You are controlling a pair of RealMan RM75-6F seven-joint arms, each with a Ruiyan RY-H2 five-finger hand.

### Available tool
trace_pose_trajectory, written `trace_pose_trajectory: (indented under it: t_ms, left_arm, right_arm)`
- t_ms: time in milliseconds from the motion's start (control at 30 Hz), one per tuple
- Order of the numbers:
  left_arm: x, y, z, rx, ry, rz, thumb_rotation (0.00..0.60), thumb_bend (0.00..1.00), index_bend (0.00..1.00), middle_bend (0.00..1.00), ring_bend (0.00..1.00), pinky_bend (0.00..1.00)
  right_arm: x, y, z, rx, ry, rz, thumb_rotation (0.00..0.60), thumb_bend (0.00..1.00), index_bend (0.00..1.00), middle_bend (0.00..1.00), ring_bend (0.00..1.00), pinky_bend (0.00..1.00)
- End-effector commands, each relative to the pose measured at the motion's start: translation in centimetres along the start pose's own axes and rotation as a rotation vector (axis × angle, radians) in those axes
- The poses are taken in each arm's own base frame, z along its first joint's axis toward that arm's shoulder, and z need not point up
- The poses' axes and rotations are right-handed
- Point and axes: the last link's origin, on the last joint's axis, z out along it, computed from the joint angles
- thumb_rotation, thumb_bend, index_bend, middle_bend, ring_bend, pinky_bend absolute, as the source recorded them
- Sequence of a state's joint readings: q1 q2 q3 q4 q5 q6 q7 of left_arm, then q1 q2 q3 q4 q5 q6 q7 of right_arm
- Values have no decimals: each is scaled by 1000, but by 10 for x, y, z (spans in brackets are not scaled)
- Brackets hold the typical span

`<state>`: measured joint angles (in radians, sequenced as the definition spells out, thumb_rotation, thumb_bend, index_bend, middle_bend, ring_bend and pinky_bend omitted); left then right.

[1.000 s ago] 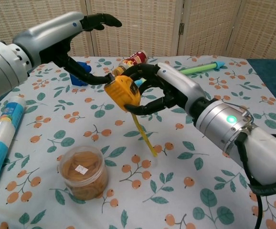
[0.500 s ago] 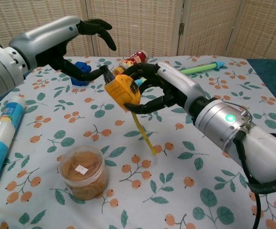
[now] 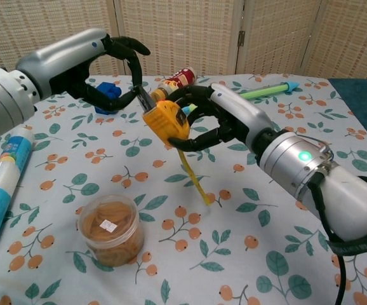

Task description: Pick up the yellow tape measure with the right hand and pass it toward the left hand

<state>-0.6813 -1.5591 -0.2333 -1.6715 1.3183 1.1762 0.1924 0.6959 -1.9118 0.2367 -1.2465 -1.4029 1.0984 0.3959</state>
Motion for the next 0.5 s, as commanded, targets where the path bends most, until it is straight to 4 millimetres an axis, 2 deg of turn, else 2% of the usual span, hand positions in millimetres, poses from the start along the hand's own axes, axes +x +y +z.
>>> trace_pose_trajectory:
  t_ms: [33,133,267,500]
  left_arm:
    - [-1,-1,0,4,-7,-21,600,634,608,186,142,0]
    - [-1,-3,-1,7,-7,-22,600,675,616,195,149,0]
    - [2,-7,-3,13,18,-31,600,681,618,208,161,0]
    - [11,-29,-7,56,73,-62,600,680,618,229,183,0]
  right_arm:
    - [0,1,1,-6,-1,-4,600,334,519,464,412,193]
    - [1,1,1,-11,-3,-7,600,334,519,464,412,193]
    - [6,3,1,-18,-3,-23,600,335,519,464,412,193]
    - [24,13,-9,-45,-19,-93,600,335,519,462,412,193]
